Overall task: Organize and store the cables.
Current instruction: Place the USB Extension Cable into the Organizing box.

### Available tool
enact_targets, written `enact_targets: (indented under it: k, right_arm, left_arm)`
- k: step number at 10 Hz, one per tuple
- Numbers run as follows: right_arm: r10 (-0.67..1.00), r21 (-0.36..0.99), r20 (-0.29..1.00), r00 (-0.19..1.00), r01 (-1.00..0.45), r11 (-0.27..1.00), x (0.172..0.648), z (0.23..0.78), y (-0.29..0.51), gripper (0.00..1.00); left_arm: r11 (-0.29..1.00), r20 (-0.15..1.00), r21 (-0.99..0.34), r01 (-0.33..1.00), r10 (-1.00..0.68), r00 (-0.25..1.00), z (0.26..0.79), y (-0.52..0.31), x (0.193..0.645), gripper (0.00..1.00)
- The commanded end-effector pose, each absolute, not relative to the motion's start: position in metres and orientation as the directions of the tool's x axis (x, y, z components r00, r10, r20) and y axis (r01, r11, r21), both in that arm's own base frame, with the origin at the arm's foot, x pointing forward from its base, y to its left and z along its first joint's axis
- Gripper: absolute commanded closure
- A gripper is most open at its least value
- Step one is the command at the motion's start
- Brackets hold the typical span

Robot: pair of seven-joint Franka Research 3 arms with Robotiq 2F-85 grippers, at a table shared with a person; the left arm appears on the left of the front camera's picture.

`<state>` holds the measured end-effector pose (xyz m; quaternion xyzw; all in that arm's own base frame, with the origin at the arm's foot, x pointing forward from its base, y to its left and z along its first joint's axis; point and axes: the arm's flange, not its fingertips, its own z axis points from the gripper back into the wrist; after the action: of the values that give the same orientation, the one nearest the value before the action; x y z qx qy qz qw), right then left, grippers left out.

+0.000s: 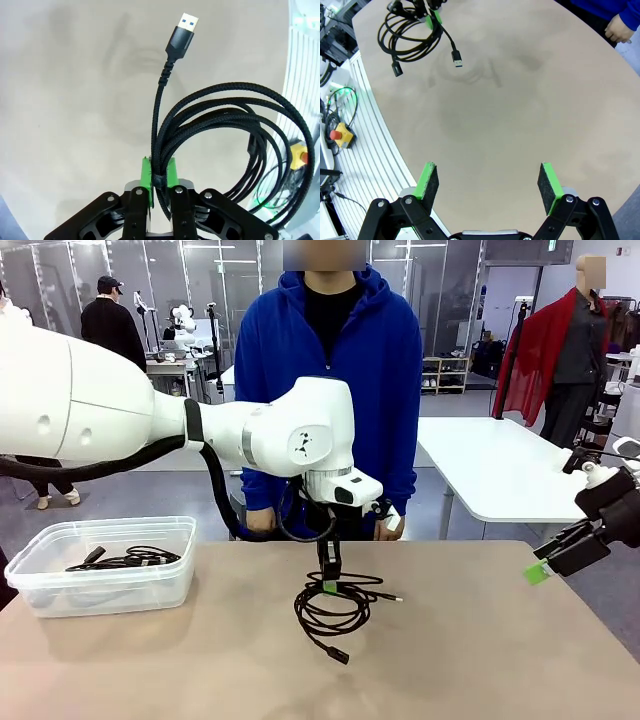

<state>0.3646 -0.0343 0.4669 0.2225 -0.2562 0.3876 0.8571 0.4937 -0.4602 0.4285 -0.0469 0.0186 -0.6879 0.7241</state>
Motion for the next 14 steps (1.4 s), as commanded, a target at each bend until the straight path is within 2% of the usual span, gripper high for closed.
enact_targets:
  k: [1,3,4,5,10,11,14]
  right_arm:
    - [0.552,0.183,0.610,0.568,-0.779,0.600,0.364,0.468,-0.034,0.00]
    - [0.552,0.183,0.610,0.568,-0.779,0.600,0.364,0.468,-0.034,0.00]
    - [0.552,0.183,0.610,0.568,-0.779,0.600,0.364,0.468,-0.034,0.00]
    - [0.552,0.183,0.610,0.568,-0.779,0.600,0.364,0.468,-0.034,0.00]
    - [0.552,0.183,0.610,0.568,-0.779,0.600,0.364,0.468,-0.034,0.00]
    - [0.552,0.183,0.610,0.568,-0.779,0.600,0.364,0.468,-0.034,0.00]
    - [0.552,0.183,0.610,0.568,-0.779,0.600,0.364,0.468,-0.034,0.00]
  left_arm:
    - [0.037,0.041,-0.107,0.994,-0.998,0.041,0.441,-0.451,0.485,0.98]
    - [0.045,0.021,-0.094,0.995,-0.999,0.047,0.449,-0.444,0.479,0.98]
    - [0.010,0.004,-0.093,0.996,-1.000,0.010,0.448,-0.445,0.477,0.98]
    - [0.050,0.030,-0.084,0.995,-0.998,0.052,0.446,-0.456,0.489,0.98]
    - [0.050,0.030,-0.084,0.995,-0.998,0.052,0.446,-0.456,0.489,0.98]
    - [0.045,0.023,-0.089,0.995,-0.999,0.047,0.445,-0.455,0.488,0.87]
    - [0.004,0.017,-0.092,0.996,-1.000,0.005,0.461,-0.439,0.490,0.87]
